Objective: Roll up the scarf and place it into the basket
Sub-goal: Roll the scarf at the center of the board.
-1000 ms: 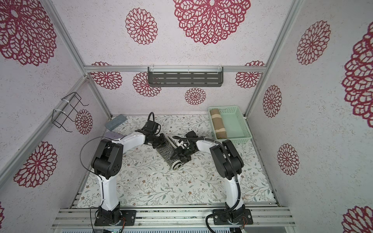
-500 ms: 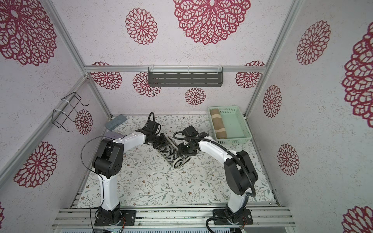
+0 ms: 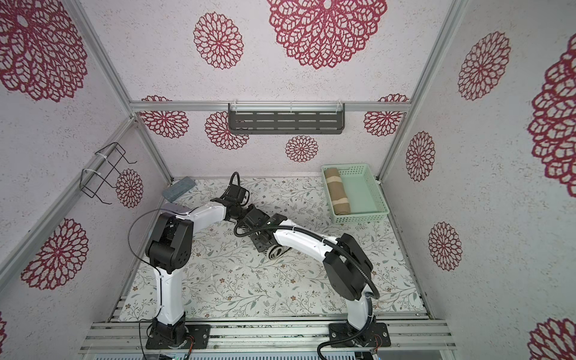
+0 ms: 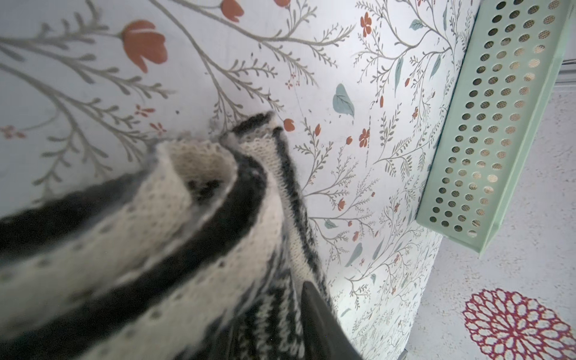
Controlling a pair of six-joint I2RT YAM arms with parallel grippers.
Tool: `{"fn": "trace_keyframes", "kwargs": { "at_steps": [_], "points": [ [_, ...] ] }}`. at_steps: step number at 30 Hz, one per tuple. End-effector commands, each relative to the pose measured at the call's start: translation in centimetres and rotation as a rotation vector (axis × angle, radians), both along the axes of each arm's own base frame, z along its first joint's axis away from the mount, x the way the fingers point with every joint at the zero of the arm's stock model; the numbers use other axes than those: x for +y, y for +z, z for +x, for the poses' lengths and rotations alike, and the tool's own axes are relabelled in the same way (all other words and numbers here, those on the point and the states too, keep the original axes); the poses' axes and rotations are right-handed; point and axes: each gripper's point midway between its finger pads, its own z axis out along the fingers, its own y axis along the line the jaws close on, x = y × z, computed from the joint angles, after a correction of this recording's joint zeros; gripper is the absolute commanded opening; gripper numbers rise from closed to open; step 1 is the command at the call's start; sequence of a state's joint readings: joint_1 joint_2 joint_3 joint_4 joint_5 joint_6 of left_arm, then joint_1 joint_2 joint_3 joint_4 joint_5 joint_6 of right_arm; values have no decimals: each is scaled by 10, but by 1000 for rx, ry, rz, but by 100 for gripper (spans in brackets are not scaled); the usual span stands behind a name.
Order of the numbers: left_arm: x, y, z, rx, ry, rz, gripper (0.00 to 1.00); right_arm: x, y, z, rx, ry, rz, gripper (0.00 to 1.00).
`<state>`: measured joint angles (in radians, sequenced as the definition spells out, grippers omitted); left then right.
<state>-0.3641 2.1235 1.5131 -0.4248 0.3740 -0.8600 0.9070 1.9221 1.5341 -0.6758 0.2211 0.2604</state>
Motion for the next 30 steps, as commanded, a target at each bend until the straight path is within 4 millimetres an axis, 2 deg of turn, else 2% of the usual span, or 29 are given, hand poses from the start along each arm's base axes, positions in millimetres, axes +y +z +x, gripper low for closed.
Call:
{"fn": "trace_keyframes", "kwargs": {
  "at_steps": [1,7,10,12,14,18,22,27,30],
  "points": [
    [13,-33,-7,77,19,67,40,-26,-10,16,-33,-37,-76,45],
    [11,-23,-2,60,5,67,46,-34,-32,29,73,-85,85,41],
    [12,-9,7,25,12,51,58,-41,-46,31,148,-116,160,40],
    [12,8,14,-12,14,35,73,-43,-54,30,183,-124,181,39],
    [13,30,21,-58,14,22,77,-45,-61,28,211,-138,193,39],
    [17,69,23,-135,27,24,77,-41,-68,23,270,-159,235,39],
    [25,99,9,-191,48,21,74,-32,-70,13,347,-193,295,37],
    [31,100,-17,-190,50,37,65,-20,-67,-2,448,-232,403,36],
    [20,81,-34,-148,2,46,59,-13,-64,-11,497,-258,478,36]
  ]
}}
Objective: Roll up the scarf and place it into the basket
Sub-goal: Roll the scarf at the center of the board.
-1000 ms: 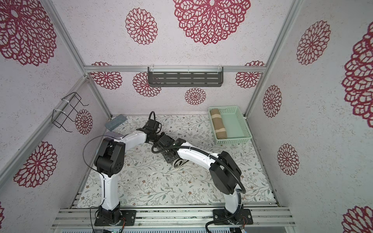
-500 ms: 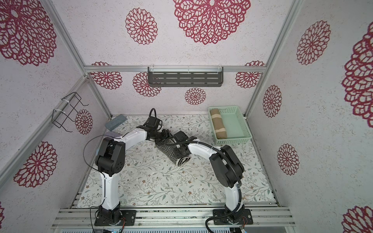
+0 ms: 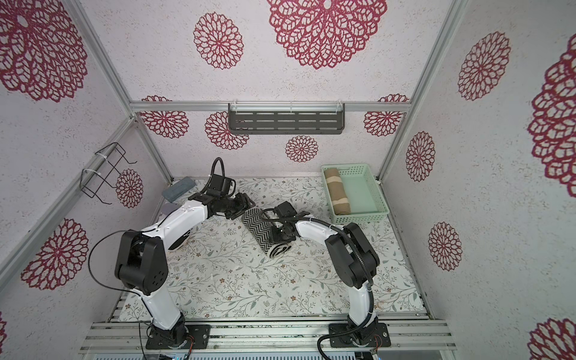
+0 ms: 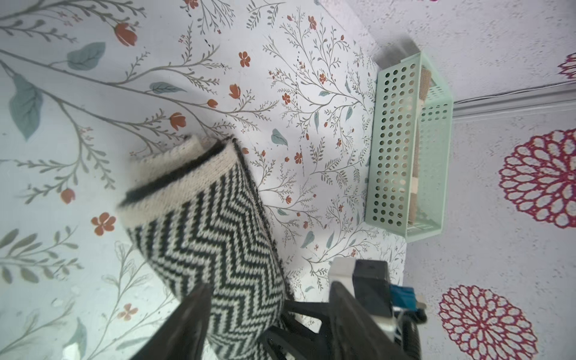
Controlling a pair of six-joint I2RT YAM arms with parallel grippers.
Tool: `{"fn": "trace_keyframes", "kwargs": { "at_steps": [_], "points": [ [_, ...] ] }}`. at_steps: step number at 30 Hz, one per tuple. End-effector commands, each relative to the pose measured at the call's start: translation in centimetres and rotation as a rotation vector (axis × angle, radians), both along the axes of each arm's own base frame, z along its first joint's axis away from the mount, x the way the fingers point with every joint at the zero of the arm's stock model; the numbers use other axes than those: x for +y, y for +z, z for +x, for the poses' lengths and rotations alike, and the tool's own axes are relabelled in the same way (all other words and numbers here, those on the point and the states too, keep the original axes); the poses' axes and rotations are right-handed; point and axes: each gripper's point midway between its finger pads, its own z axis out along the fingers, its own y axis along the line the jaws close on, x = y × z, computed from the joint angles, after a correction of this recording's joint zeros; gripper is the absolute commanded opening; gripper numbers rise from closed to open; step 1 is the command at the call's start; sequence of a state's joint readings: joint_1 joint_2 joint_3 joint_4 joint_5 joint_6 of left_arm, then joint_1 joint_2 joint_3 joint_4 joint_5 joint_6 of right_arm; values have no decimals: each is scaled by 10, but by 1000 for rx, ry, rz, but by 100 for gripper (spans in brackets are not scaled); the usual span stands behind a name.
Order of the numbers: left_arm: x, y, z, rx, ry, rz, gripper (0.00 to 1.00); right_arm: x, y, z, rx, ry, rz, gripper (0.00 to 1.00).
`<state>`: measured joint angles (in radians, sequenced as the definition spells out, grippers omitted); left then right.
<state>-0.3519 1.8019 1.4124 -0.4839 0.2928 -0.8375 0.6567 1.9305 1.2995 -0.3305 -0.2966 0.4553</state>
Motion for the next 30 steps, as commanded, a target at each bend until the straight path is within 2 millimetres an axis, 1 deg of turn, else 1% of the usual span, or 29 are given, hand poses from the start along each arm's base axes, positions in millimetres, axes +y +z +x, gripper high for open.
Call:
{"fn": "trace_keyframes", "kwargs": {
  "at_steps": [1,4,5,7,8,9,12,14,15,18,19,22,26,29,30],
  "points": [
    [-15,-33,-18,59,-61,33,55,3,-17,-36,188,-37,53,36],
    [-35,-54,-25,100,-112,31,48,2,-15,-36,187,-69,74,36],
    [-41,-57,-26,105,-126,28,45,2,-14,-34,182,-79,79,36],
    [-53,-63,-24,115,-153,26,35,3,-13,-31,180,-101,97,36],
    [-57,-74,-23,136,-159,32,29,4,-12,-30,176,-112,104,37],
    [-60,-79,-22,144,-164,34,26,4,-12,-28,174,-121,110,37],
    [-61,-93,-17,167,-152,50,24,0,-11,-23,157,-148,110,42],
    [-60,-105,-14,190,-141,61,23,-1,-5,-19,139,-159,118,49],
    [-59,-114,-14,211,-136,67,22,-1,0,-16,124,-158,126,52],
    [-59,-129,-15,250,-128,66,20,0,21,-10,70,-142,137,61],
    [-59,-132,-16,257,-125,66,20,-2,26,-8,54,-141,127,63],
    [-56,-137,-17,269,-116,74,20,-12,35,-2,18,-152,88,69],
    [-53,-140,-17,277,-105,81,20,-26,33,9,1,-181,60,75],
    [-53,-143,-16,285,-95,82,20,-26,27,18,-3,-167,68,81],
    [-53,-143,-17,288,-92,83,20,-25,25,21,-3,-161,66,86]
  ]
}}
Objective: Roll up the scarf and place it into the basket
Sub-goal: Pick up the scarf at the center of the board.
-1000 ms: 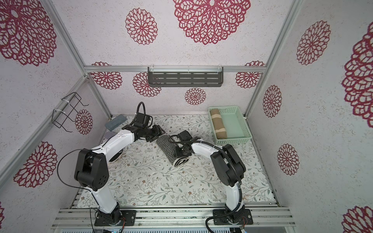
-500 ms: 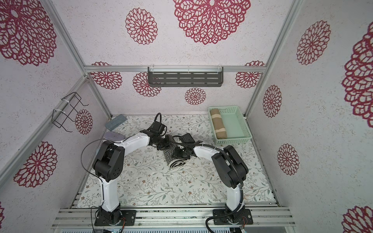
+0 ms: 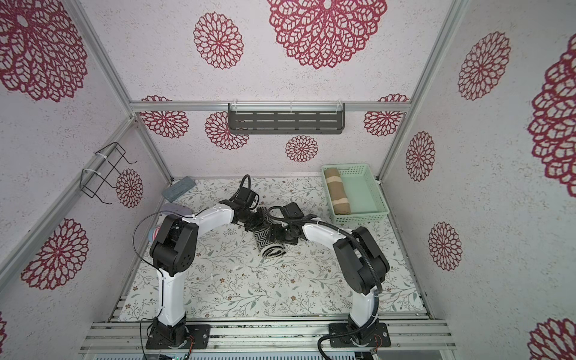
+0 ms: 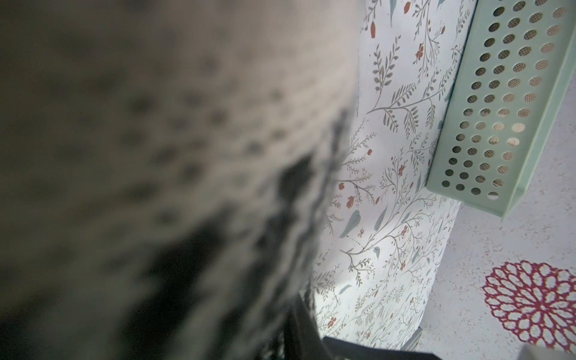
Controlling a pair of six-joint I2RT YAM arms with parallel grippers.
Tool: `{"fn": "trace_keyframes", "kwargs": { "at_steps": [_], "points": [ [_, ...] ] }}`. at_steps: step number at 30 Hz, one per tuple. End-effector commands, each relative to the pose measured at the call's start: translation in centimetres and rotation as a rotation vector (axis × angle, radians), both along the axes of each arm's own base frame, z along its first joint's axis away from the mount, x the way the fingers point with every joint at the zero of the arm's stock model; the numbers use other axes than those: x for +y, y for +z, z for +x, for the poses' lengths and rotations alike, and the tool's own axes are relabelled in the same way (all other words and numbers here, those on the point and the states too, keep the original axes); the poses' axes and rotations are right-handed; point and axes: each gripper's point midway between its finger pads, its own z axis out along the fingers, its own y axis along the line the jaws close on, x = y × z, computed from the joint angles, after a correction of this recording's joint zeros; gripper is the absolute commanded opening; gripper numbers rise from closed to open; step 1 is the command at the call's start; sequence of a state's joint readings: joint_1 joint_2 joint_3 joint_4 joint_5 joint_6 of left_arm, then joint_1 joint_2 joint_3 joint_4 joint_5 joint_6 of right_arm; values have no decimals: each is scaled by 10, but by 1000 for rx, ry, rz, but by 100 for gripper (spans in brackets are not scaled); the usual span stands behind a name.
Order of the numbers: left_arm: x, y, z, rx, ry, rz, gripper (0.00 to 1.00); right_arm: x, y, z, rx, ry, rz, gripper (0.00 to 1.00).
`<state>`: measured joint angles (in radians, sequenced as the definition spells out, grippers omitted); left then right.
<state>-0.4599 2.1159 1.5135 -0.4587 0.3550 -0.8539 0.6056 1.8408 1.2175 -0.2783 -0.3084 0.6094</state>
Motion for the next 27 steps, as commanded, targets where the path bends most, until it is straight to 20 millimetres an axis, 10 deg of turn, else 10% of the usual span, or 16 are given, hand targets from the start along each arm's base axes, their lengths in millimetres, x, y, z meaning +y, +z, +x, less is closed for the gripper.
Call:
{"fn": "trace_keyframes", "kwargs": {
  "at_steps": [1,21,27],
  "points": [
    [13,-39,-8,85,35,73,20,-2,6,17,-44,23,-14,98],
    [17,-46,-8,99,77,84,20,7,-55,5,135,61,96,73],
    [16,-38,-7,82,79,80,21,12,-58,7,136,60,128,31]
  ]
}}
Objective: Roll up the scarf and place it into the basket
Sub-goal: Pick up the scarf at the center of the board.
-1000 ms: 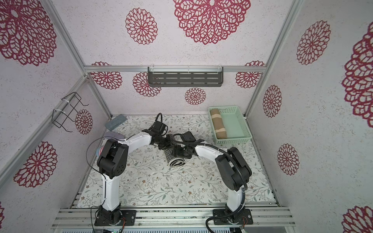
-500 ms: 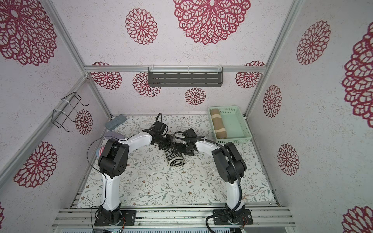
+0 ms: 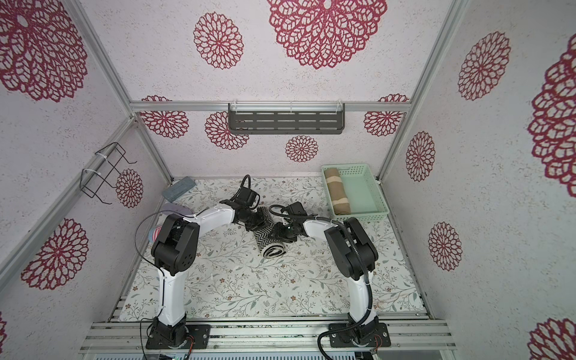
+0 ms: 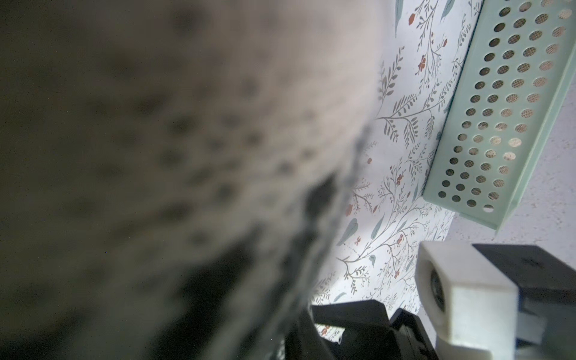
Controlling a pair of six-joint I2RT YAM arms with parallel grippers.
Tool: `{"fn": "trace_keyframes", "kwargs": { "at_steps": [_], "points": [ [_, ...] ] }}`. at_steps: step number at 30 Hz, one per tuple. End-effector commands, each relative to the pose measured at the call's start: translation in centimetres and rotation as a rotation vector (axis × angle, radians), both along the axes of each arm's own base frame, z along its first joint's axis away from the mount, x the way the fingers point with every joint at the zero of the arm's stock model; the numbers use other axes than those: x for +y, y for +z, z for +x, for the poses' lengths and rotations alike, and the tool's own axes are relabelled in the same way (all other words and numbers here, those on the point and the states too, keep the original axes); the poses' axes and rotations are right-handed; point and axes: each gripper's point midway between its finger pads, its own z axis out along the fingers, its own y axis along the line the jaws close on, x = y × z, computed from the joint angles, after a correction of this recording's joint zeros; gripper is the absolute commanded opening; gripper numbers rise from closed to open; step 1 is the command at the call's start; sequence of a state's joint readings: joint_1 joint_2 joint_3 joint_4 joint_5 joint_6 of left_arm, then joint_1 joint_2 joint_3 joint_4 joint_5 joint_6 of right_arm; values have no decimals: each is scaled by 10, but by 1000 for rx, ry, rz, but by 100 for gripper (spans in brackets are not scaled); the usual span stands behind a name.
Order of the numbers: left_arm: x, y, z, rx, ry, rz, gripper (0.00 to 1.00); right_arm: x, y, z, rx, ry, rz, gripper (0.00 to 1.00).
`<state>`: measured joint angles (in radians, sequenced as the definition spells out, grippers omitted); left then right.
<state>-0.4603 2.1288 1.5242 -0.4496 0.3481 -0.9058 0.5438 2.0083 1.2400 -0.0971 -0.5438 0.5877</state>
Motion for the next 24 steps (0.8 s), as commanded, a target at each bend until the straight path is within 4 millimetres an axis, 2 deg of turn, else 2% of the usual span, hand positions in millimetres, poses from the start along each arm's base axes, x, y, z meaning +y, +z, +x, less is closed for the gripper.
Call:
{"fn": "trace_keyframes", "kwargs": {
  "at_steps": [1,3,5,7,9,10,12,15,18,22,24],
  "points": [
    [18,-33,-11,62,33,90,21,-8,-26,-10,63,-16,-50,25],
    [20,-23,-9,43,40,86,24,-6,-21,-6,43,-15,-31,14],
    [25,-8,-5,13,54,77,31,-2,-13,-4,21,-5,-7,5],
    [33,15,0,-31,73,74,44,1,-6,-2,2,5,22,0],
    [46,40,4,-85,99,83,64,4,2,-2,-13,17,49,0],
    [53,63,6,-131,112,78,73,6,7,-1,-22,22,68,0],
    [69,91,8,-190,142,88,99,10,20,-1,-39,32,123,0],
    [91,131,6,-280,191,91,97,15,43,1,-62,39,215,0],
    [116,157,-1,-346,247,106,98,12,66,6,-90,38,271,0],
    [145,174,-13,-398,318,106,98,-6,94,15,-149,21,285,0],
    [160,180,-19,-428,357,118,97,-23,105,23,-185,-1,261,0]
  ]
}}
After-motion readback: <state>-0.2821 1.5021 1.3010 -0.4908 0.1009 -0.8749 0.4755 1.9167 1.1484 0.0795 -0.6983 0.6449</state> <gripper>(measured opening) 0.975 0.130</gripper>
